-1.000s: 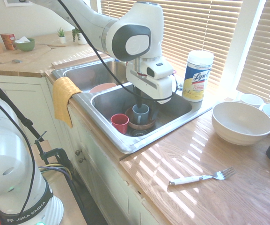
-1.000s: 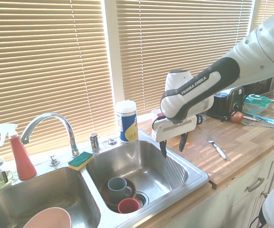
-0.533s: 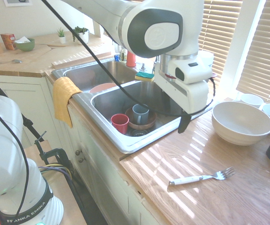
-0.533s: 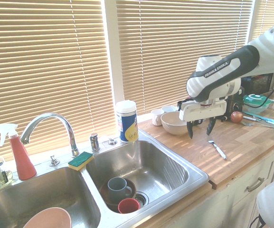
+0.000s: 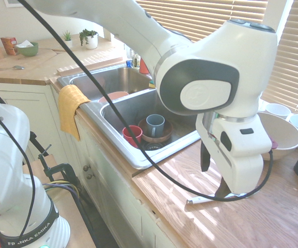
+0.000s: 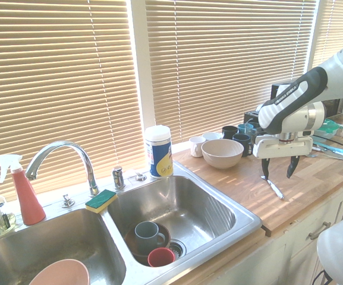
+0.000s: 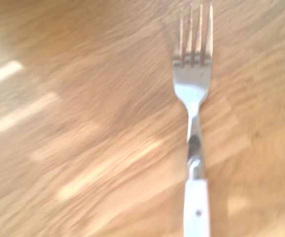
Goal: Put the fork into the sink
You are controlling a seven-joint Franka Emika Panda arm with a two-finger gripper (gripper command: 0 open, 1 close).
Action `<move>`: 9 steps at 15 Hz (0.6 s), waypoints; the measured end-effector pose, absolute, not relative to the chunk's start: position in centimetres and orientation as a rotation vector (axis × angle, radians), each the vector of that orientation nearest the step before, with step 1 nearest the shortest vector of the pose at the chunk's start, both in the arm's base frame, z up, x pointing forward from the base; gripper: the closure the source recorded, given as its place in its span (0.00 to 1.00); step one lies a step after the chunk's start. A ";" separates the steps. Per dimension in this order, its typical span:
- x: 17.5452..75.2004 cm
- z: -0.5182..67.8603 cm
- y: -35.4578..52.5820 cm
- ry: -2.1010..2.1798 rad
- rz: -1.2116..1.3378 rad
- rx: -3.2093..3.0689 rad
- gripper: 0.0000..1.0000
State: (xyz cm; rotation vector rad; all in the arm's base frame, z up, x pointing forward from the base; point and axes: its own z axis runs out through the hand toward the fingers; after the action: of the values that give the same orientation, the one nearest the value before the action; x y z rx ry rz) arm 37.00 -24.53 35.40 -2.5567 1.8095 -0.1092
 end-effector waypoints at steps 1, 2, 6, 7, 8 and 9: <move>36.7 34.5 -24.8 1.757 -0.122 -2.587 0.00; 36.3 33.6 -24.8 1.707 -0.124 -2.617 0.00; 36.2 31.6 -24.1 1.624 -0.106 -2.659 1.00; 36.3 31.4 -23.9 1.608 -0.102 -2.659 1.00; 36.3 31.5 -23.8 1.604 -0.103 -2.660 1.00; 36.4 31.4 -23.8 1.603 -0.103 -2.661 1.00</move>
State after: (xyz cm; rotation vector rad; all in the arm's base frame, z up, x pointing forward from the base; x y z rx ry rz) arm 36.35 -23.81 31.45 -2.6605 1.6025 -0.1030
